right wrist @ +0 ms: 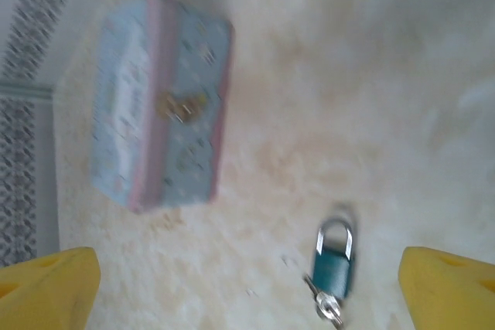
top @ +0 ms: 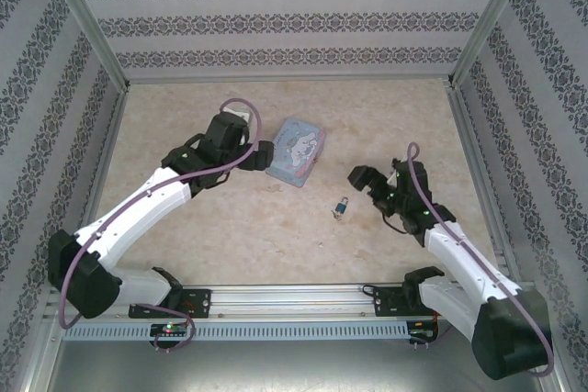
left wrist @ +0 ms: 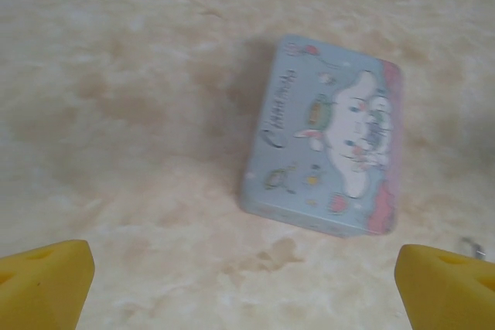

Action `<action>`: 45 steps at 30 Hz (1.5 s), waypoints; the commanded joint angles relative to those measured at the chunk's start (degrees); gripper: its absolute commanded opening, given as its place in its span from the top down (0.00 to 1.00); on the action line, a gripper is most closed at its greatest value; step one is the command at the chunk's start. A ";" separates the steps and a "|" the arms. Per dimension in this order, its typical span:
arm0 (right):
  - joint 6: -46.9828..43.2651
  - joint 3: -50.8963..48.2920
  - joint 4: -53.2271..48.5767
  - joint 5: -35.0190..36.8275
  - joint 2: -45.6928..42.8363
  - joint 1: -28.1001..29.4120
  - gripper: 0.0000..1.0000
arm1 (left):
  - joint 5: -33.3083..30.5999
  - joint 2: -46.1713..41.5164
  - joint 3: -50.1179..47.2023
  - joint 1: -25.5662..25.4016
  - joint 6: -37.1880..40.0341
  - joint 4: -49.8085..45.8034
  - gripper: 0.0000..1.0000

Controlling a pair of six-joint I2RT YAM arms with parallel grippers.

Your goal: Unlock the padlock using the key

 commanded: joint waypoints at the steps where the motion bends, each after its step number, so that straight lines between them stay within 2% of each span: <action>1: -9.18 7.19 -9.40 9.83 -1.08 -1.30 0.02 | -9.15 -3.03 -4.11 2.42 2.39 4.80 0.01; 5: -14.69 10.29 -8.74 21.91 -0.40 -1.62 0.02 | -11.11 -7.85 -11.26 7.16 7.80 14.33 0.01; 11: -21.81 8.77 2.48 36.14 3.88 -1.92 0.02 | -12.53 -13.00 -22.31 14.70 17.72 31.23 0.01; 13: -27.48 9.83 3.83 37.47 6.59 -2.10 0.02 | -11.81 -11.87 -23.86 17.35 18.95 33.69 0.01; 17: -32.65 9.29 8.34 41.22 11.43 -2.66 0.02 | -10.54 -8.31 -29.17 20.70 21.97 42.42 0.01; 25: -41.62 4.56 20.81 38.98 17.62 -6.40 0.02 | -6.71 1.60 -40.12 26.26 22.19 61.49 0.00; 29: -44.10 0.99 28.59 34.63 19.83 -9.82 0.02 | -4.26 5.93 -42.35 28.95 19.41 67.84 0.01; 32: -46.21 -1.94 36.03 30.53 21.13 -11.13 0.02 | 0.45 7.63 -43.48 30.77 17.53 72.49 0.00; 37: -47.86 -7.41 51.69 23.35 24.81 -11.41 0.02 | 1.41 14.63 -47.55 31.38 17.25 85.72 0.00; 38: -47.99 -8.64 56.10 22.23 26.60 -11.42 0.02 | 1.75 15.44 -47.12 31.41 17.44 85.98 0.00; 41: -49.87 -11.10 69.34 18.68 35.05 -10.75 0.02 | 6.20 15.41 -43.10 31.33 19.26 78.17 0.00; 42: -50.50 -9.87 65.92 18.53 34.79 -10.31 0.02 | 6.72 15.18 -42.76 31.48 19.12 77.13 0.01; 43: -50.47 -6.47 57.61 17.73 32.84 -10.55 0.02 | 6.79 15.51 -42.87 31.59 19.17 78.10 0.01; 45: -48.81 -7.26 62.14 15.94 34.49 -12.09 0.02 | 7.22 15.56 -42.65 31.76 19.02 77.41 0.01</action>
